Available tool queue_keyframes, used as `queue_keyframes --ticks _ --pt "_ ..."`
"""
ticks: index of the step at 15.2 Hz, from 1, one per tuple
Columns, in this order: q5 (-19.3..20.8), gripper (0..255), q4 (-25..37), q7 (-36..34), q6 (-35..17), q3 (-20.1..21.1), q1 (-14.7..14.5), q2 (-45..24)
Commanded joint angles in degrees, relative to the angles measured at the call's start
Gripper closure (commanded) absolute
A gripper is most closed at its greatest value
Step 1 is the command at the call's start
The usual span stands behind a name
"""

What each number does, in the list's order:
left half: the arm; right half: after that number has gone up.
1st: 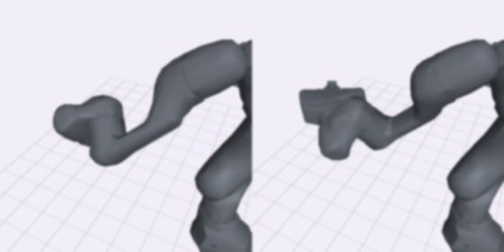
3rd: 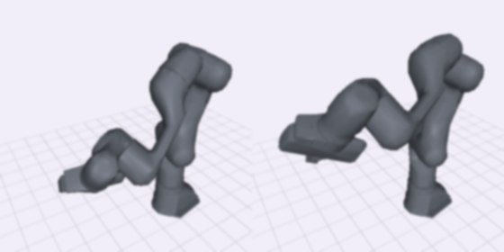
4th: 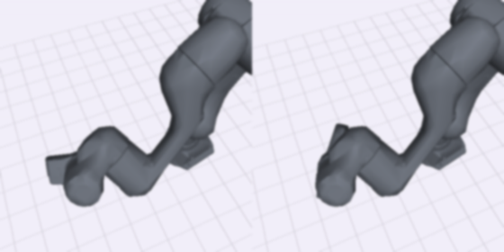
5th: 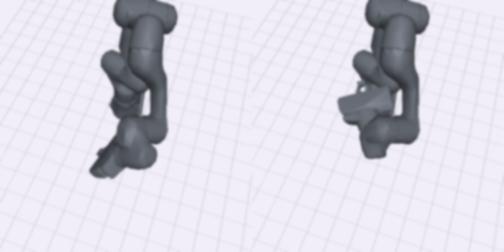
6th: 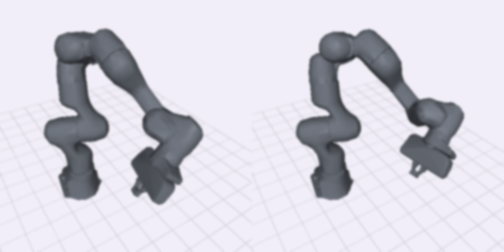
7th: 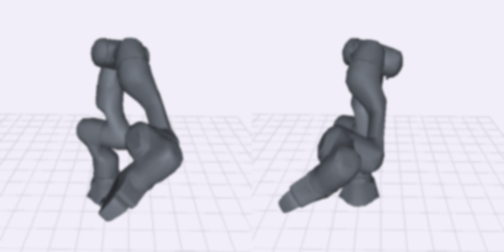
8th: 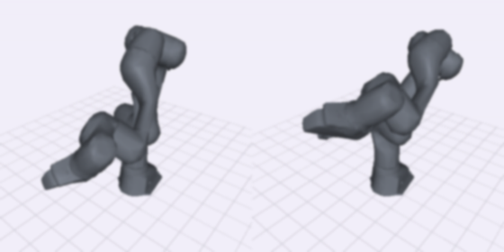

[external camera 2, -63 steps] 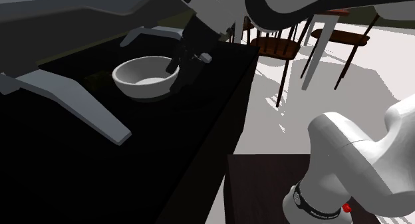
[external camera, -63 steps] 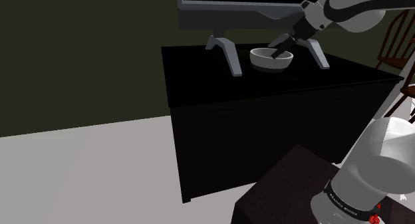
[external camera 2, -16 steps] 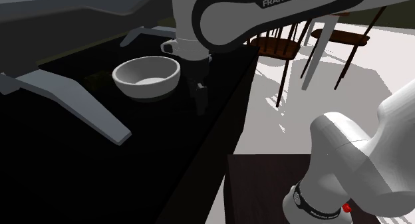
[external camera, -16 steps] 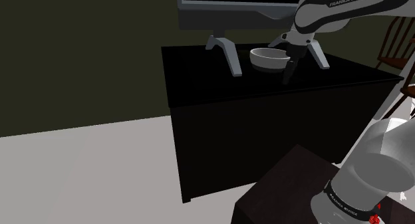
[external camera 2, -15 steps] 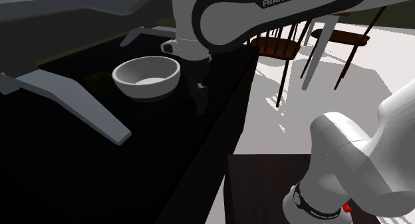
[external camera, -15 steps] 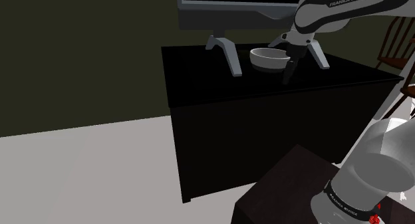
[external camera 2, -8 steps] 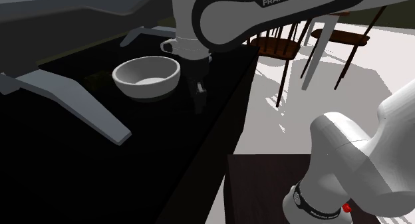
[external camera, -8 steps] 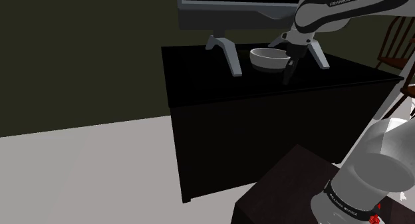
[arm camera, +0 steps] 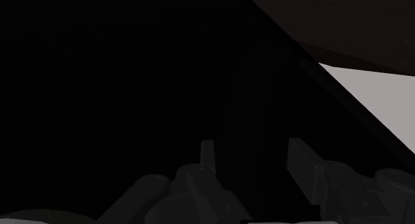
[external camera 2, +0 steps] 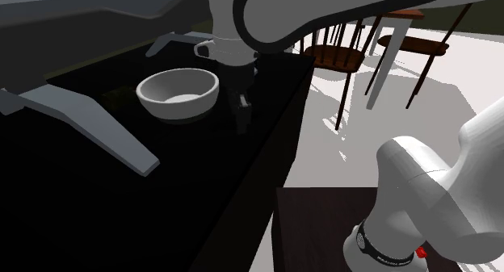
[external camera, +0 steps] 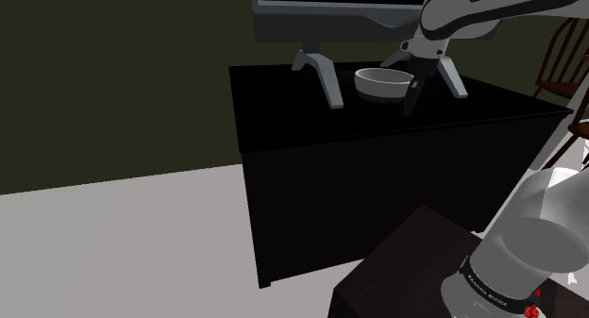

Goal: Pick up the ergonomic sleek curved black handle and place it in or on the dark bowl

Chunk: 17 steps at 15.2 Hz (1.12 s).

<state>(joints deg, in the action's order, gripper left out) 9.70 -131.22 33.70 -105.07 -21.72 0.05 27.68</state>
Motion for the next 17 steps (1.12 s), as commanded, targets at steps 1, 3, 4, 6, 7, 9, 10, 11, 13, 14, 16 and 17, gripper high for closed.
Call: queue_keyframes --ticks 1,3,4,6,7,9,10,11,13,14,16,17 --pt "-0.1 255 1.5 0.2 1.4 0.1 -0.1 -0.1" --pt "-0.3 255 3.0 0.2 3.0 0.3 -0.1 -0.1" --pt "-0.3 255 3.8 0.2 3.7 0.3 -0.2 -0.1" --pt "-0.5 255 5.3 0.3 5.3 0.5 -0.2 -0.1" --pt "-0.5 255 6.1 0.3 6.0 0.6 -0.3 -0.1" --pt "-0.7 255 7.7 0.3 7.5 0.8 -0.4 -0.2" --pt "-0.7 255 8.6 0.4 8.3 0.8 -0.4 -0.3" --pt "-0.8 255 9.4 0.4 9.0 0.9 -0.4 -0.4" --pt "-1.0 255 11.1 0.5 10.5 1.0 -0.5 -0.6" --pt "-1.0 255 12.0 0.5 11.3 1.1 -0.6 -0.8" --pt "-1.2 255 13.8 0.6 12.8 1.2 -0.7 -1.0" --pt "-1.3 255 14.7 0.6 13.5 1.3 -0.7 -1.2"
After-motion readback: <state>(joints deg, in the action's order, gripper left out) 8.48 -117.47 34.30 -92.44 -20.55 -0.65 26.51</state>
